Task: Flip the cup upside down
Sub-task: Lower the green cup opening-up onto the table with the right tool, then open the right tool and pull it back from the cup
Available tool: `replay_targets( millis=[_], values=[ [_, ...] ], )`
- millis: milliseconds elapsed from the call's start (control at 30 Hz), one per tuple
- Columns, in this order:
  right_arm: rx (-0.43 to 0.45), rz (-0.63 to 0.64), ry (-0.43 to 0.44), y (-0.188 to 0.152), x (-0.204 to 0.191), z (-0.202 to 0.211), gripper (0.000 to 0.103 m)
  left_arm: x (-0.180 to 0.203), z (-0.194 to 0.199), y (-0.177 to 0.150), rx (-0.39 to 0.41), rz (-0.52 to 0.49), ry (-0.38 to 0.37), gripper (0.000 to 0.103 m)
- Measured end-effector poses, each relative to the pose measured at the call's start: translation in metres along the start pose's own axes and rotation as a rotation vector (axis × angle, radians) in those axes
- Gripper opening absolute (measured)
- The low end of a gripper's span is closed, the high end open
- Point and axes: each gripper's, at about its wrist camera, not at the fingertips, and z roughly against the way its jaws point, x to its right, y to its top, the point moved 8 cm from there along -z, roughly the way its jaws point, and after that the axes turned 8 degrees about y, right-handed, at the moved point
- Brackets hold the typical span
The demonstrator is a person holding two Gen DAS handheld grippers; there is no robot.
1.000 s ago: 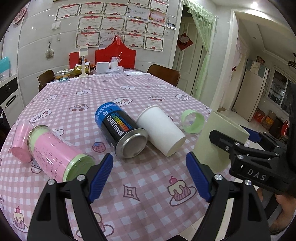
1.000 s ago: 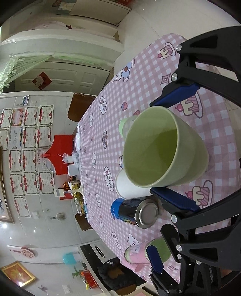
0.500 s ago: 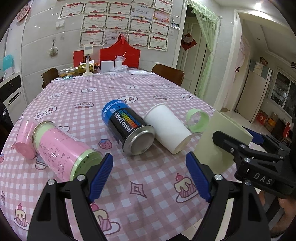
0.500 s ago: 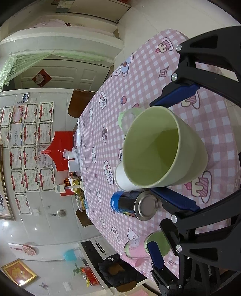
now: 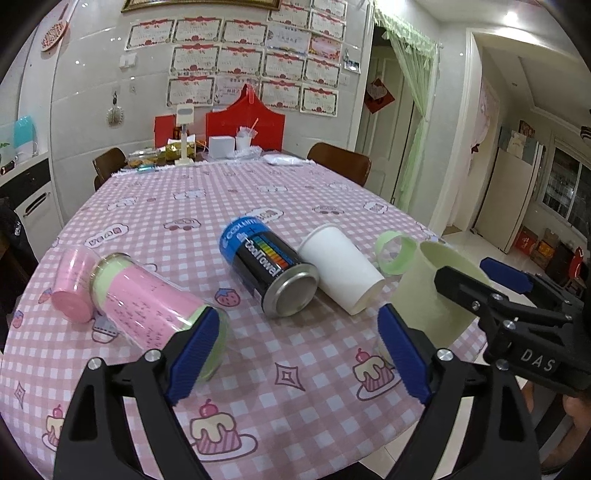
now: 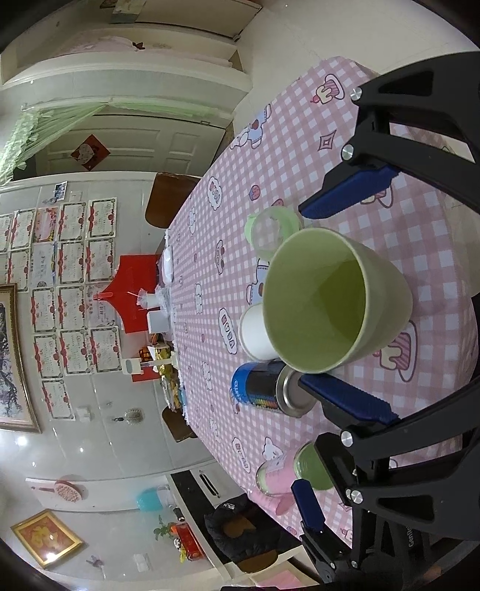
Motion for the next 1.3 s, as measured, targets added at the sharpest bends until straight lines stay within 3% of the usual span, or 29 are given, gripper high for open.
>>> replay_targets(
  millis=[367, 633, 800, 1300],
  values=[
    [0.062, 0.019, 0.003, 0.005, -0.012, 0.031, 0.086, -0.005, 0.034, 0.01, 0.082, -0.029, 0.044, 0.09],
    [0.137, 0.067, -0.04, 0.014, -0.019, 0.062, 0.086, -0.003, 0.064, 0.019, 0.151, -0.045, 0.053, 0.09],
    [0.205, 0.089, -0.062, 0.019, -0.025, 0.082, 0.094, -0.002, 0.084, 0.027, 0.203, -0.047, 0.055, 0.091],
    [0.303, 0.143, -0.077, 0.021, -0.039, 0.104, 0.095, -0.001, 0.121, 0.037, 0.315, -0.045, 0.069, 0.091]
  ],
)
